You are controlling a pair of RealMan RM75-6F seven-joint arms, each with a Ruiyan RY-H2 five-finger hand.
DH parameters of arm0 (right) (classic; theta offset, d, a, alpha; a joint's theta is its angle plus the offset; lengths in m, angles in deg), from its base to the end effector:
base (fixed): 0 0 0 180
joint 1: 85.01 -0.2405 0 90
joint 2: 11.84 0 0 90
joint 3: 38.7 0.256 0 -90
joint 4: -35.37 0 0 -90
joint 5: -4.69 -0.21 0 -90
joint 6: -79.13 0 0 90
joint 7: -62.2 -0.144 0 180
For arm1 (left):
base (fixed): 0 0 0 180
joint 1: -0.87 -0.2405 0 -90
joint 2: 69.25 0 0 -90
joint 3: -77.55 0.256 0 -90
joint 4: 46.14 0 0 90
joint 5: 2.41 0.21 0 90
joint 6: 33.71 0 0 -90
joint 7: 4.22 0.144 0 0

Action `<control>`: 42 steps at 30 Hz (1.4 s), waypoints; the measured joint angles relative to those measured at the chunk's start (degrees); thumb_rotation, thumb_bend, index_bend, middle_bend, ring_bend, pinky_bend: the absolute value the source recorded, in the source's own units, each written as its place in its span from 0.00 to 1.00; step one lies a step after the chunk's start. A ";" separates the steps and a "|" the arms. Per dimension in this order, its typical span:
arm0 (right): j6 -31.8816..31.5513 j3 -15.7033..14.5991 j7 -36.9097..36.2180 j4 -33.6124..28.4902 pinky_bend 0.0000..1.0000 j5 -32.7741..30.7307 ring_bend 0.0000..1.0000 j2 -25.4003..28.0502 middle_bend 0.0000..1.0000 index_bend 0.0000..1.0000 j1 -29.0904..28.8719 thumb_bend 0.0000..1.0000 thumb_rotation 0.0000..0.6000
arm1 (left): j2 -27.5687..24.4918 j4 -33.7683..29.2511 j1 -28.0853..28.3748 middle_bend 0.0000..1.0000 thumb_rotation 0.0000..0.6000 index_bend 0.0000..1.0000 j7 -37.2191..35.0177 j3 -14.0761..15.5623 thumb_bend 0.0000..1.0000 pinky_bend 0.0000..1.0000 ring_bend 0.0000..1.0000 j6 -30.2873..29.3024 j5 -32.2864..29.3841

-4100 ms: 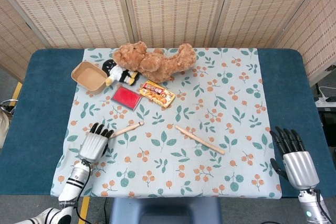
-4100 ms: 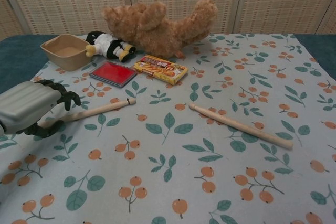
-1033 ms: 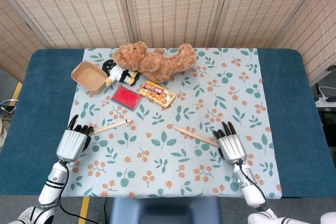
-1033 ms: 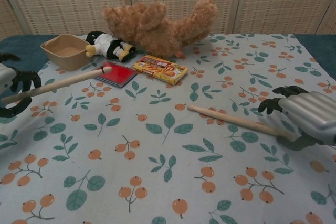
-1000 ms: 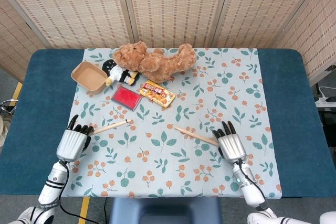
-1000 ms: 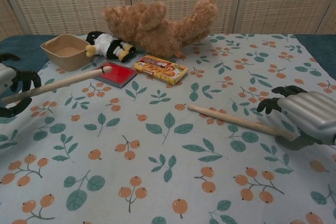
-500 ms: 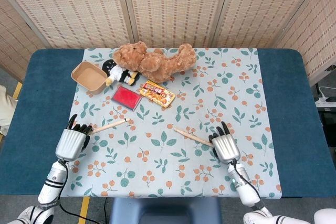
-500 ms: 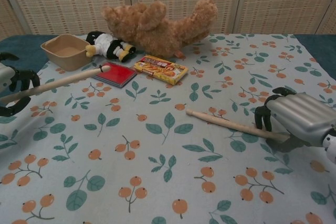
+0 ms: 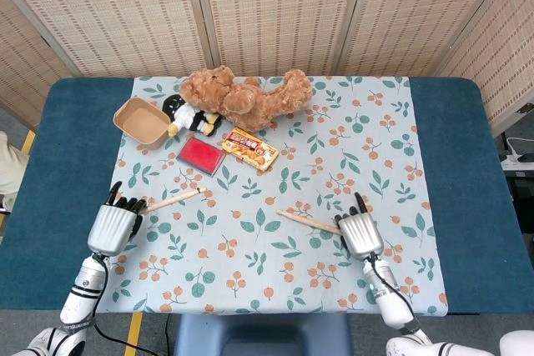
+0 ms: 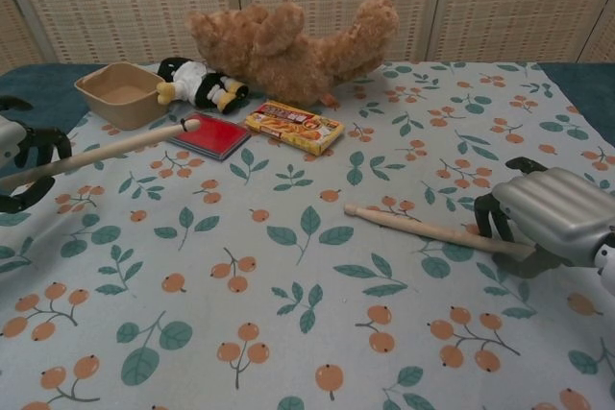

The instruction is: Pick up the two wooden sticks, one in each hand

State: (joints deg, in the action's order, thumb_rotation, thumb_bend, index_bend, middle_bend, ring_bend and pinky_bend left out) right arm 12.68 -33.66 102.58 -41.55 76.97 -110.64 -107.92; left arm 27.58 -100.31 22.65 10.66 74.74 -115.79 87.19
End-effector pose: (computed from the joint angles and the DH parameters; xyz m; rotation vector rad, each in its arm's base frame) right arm -0.2327 -0.2583 -0.0506 1.7829 -0.7145 0.5985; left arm -0.2849 0.2770 0.0167 -1.6544 -0.4256 -0.8376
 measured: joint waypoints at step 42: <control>-8.33 -0.85 -25.69 -9.97 0.16 21.63 0.59 6.64 0.86 0.95 -3.77 0.45 1.00 | -9.06 -43.03 2.59 0.89 1.00 0.83 6.70 0.24 0.56 0.23 0.56 9.14 -3.38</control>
State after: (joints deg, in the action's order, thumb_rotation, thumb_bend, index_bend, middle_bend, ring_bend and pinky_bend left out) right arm 4.34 -34.52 76.90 -51.52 98.60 -104.01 -111.69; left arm 18.51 -143.34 25.24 17.37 74.98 -106.64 83.81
